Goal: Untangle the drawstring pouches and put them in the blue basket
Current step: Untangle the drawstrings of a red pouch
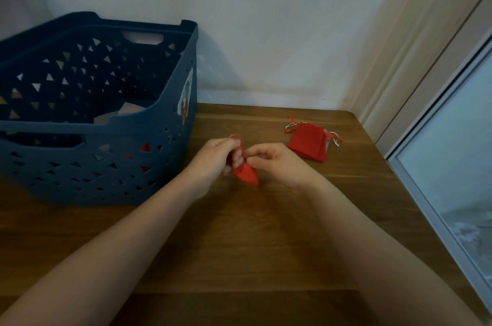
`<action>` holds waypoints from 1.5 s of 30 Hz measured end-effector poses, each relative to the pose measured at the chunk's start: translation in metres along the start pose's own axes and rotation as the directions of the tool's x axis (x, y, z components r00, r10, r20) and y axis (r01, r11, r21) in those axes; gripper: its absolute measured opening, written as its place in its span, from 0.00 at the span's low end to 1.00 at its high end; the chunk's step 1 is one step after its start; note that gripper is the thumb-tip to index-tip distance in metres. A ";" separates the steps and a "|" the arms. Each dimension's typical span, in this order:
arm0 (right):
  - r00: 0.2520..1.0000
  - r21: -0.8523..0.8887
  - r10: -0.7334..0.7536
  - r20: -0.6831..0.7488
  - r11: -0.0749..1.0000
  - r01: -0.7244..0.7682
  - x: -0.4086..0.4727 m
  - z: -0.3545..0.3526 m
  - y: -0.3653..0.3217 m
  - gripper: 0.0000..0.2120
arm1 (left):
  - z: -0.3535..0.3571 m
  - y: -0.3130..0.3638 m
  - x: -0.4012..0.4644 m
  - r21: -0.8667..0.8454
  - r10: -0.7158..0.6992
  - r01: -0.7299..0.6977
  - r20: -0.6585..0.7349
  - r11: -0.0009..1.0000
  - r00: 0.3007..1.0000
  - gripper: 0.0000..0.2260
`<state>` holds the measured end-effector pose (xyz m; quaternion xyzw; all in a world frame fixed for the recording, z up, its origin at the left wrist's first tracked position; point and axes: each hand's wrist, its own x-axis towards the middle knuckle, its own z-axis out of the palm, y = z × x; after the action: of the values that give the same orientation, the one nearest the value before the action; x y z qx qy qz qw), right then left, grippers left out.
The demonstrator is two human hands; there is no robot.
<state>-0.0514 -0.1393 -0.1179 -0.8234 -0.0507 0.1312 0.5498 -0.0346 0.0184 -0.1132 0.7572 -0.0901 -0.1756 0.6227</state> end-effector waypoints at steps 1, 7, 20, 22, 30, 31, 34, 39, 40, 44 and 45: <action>1.000 -0.045 -0.007 -0.030 0.999 0.005 0.000 0.000 -0.002 0.07 | 0.001 -0.001 0.000 -0.005 -0.009 0.009 0.001 1.000 1.000 0.18; 0.975 -0.167 -0.153 -0.161 0.978 0.126 0.002 -0.009 -0.011 0.09 | 0.003 -0.003 -0.003 0.060 -0.064 0.066 -0.032 0.996 0.997 0.17; 0.971 -0.232 -0.139 0.193 0.955 0.183 -0.007 -0.010 0.000 0.06 | -0.003 -0.004 -0.003 -0.078 -0.083 0.086 0.035 0.993 0.996 0.11; 0.970 -0.267 -0.135 0.205 0.945 0.188 -0.009 -0.012 -0.003 0.11 | -0.003 -0.004 -0.003 -0.091 -0.092 0.097 0.054 0.991 0.994 0.11; 0.974 -0.152 -0.225 -0.010 0.963 0.221 0.004 -0.011 0.001 0.11 | -0.006 0.000 -0.004 -0.072 -0.042 0.051 0.118 0.996 0.992 0.09; 0.976 -0.114 -0.218 0.023 0.969 0.220 0.004 -0.009 0.001 0.11 | -0.006 0.000 -0.004 -0.062 -0.032 0.039 0.115 0.997 0.993 0.08; 0.978 -0.041 -0.203 -0.057 0.979 0.201 0.006 -0.006 0.003 0.06 | -0.007 -0.002 -0.005 -0.021 0.012 -0.010 0.089 1.000 0.996 0.07; 0.977 -0.072 -0.181 -0.111 0.982 0.174 0.006 -0.005 0.009 0.06 | -0.004 -0.005 -0.006 0.055 0.100 -0.103 0.049 0.993 0.994 0.06; 0.982 -0.050 -0.171 -0.083 0.985 0.168 0.004 -0.005 0.008 0.05 | -0.004 -0.005 -0.006 0.074 0.113 -0.116 0.049 0.990 0.992 0.06; 0.986 -0.018 -0.164 -0.041 0.986 0.163 0.001 -0.002 0.008 0.04 | -0.009 -0.008 -0.002 0.113 0.159 -0.162 0.039 0.980 0.987 0.05; 0.985 -0.005 -0.163 -0.063 0.987 0.163 0.001 0.001 0.008 0.04 | -0.010 -0.008 -0.002 0.124 0.172 -0.176 0.039 0.977 0.984 0.05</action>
<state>-0.0512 -0.1414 -0.1253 -0.8202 -0.1003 0.0595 0.5601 -0.0334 0.0295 -0.1190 0.7819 -0.1758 -0.1251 0.5849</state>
